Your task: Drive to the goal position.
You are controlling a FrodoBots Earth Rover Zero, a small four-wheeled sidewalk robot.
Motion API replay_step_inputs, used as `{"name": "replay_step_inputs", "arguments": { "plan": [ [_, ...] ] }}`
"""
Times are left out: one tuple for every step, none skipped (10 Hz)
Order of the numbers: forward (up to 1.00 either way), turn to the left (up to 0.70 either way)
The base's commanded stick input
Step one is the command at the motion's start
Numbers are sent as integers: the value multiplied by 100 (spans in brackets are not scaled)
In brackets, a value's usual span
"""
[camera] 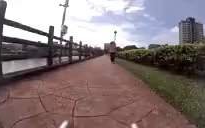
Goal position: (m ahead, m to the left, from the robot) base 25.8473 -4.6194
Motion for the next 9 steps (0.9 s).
{"name": "replay_step_inputs", "arguments": {
  "plan": [
    [100,34],
    [100,40],
    [100,30],
    [100,11],
    [100,2],
    [100,0],
    [100,0],
    [100,0],
    [100,0]
  ]
}}
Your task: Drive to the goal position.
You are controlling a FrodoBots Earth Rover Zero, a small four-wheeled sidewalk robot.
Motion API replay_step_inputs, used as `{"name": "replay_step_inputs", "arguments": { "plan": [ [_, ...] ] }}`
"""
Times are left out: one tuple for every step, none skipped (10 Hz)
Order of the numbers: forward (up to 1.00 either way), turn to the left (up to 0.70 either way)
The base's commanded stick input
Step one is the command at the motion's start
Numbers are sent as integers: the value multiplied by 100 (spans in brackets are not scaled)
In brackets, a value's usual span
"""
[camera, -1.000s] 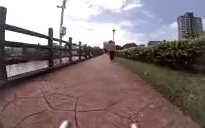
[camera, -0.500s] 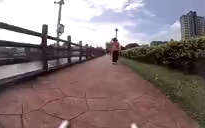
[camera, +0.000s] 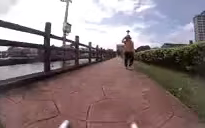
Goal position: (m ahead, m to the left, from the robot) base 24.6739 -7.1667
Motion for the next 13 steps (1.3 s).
{"name": "replay_step_inputs", "arguments": {
  "plan": [
    [100,0],
    [100,0],
    [100,0],
    [100,0],
    [100,0],
    [100,0],
    [100,0],
    [100,0],
    [100,0],
    [100,0],
    [100,0],
    [100,-12],
    [100,-37]
  ]
}}
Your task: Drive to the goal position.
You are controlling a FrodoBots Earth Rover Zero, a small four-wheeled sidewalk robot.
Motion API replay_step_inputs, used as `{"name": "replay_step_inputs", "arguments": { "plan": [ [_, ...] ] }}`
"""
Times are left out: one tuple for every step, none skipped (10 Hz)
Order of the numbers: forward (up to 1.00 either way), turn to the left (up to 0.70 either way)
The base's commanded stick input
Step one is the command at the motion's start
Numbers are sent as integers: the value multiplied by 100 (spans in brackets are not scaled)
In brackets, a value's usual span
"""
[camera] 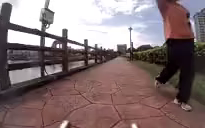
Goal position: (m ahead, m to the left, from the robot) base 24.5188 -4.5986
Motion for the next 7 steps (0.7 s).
{"name": "replay_step_inputs", "arguments": {
  "plan": [
    [100,-39],
    [100,-39],
    [100,-39],
    [100,-39],
    [100,-39],
    [100,-39],
    [100,-39]
  ]
}}
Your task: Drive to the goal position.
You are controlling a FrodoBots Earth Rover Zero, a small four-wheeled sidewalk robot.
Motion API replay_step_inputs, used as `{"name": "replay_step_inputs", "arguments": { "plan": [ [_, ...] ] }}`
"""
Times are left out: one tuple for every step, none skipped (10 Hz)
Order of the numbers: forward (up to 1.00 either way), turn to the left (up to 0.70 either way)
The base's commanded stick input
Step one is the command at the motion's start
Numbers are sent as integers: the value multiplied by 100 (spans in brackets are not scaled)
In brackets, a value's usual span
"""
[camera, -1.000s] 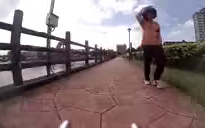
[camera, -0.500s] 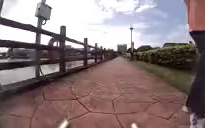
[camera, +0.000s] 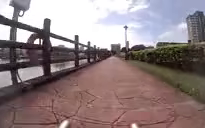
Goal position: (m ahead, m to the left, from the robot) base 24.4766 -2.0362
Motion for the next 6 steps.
{"name": "replay_step_inputs", "arguments": {
  "plan": [
    [100,-39],
    [100,-39],
    [100,-39],
    [100,-27],
    [100,-11],
    [100,-1]
  ]
}}
